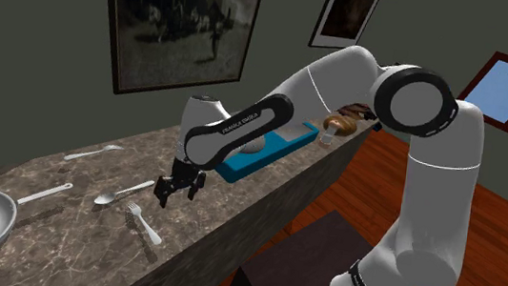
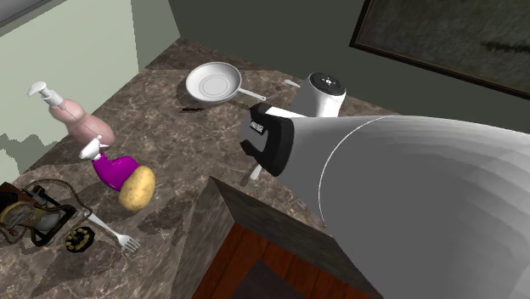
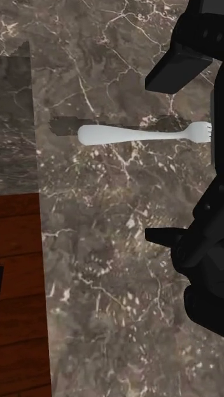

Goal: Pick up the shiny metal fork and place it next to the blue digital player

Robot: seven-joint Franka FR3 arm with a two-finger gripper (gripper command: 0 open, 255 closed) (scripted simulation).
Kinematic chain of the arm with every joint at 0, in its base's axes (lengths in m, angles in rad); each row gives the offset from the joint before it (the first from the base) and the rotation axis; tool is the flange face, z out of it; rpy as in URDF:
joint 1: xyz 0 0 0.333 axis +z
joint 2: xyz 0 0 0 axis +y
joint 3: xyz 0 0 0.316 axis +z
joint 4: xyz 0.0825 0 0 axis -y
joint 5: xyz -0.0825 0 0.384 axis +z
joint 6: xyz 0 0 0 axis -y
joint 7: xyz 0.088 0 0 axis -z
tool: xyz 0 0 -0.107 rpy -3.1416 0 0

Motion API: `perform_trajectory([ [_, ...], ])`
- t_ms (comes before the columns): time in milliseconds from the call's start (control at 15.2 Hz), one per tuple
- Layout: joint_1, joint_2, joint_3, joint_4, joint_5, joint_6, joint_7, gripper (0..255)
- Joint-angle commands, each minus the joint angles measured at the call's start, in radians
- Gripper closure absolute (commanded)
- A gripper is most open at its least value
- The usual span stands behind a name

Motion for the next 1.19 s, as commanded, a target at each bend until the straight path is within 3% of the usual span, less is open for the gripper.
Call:
perform_trajectory([
  [0,0.023,0.069,-0.009,0.066,-0.019,0.009,0.015,0],
  [396,0.107,0.301,-0.039,0.319,-0.068,0.005,0.054,0],
  [1122,0.136,0.394,-0.052,0.364,-0.079,0.056,0.061,0],
])
